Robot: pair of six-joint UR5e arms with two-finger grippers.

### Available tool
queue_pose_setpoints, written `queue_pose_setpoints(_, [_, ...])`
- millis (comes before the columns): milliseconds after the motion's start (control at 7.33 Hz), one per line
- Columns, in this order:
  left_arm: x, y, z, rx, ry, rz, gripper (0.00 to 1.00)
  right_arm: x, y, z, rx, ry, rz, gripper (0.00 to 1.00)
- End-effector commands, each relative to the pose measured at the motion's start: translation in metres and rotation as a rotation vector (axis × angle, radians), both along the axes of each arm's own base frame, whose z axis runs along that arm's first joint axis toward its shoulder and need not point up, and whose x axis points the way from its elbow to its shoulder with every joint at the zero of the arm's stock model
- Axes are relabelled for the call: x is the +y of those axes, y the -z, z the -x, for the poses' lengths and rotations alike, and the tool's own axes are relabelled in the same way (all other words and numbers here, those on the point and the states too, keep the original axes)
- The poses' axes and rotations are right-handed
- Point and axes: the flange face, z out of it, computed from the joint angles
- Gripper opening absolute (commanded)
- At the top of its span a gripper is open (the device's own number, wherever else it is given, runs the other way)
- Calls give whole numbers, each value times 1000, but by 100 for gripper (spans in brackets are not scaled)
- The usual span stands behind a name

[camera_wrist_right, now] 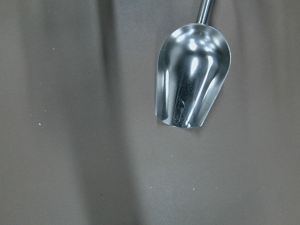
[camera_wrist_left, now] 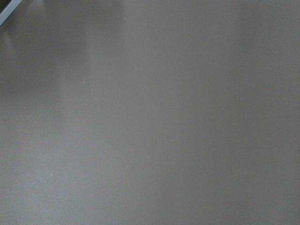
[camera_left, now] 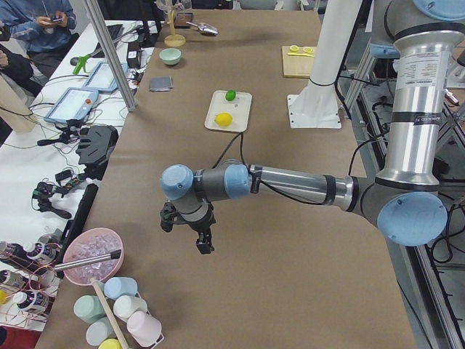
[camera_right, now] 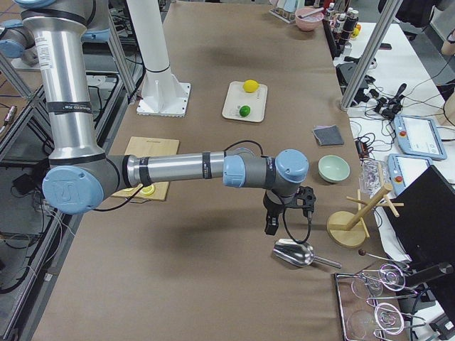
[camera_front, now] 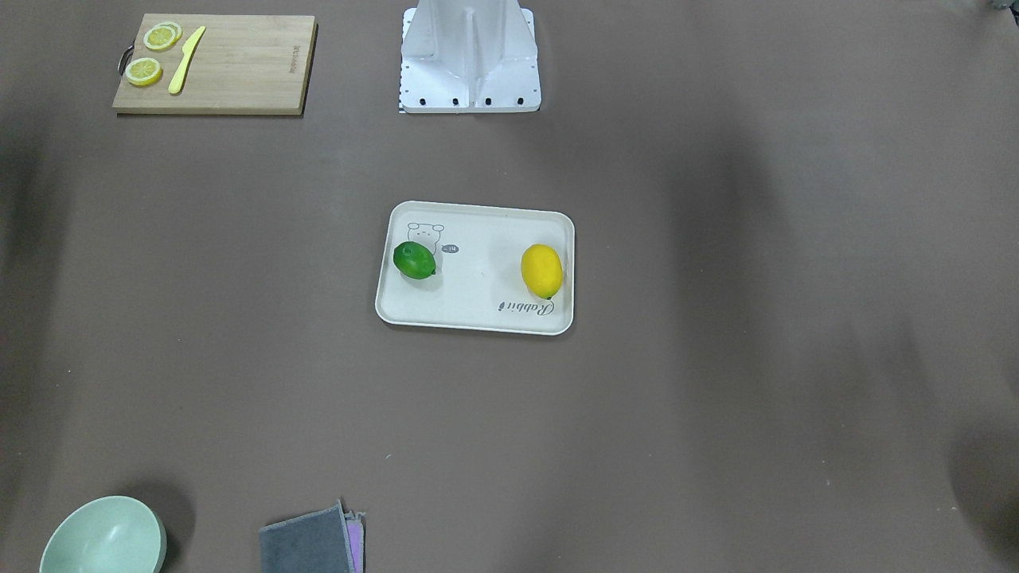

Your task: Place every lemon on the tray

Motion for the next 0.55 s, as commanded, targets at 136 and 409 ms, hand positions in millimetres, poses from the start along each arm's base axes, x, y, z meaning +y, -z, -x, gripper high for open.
queue_pose_setpoints(136, [47,20,33,-1,58,-19,98,1,-4,0,3,0,1,100])
queue_pose_setpoints(409, [61,11,38,-1,64,1,98,0,-2,0,2,0,0,100])
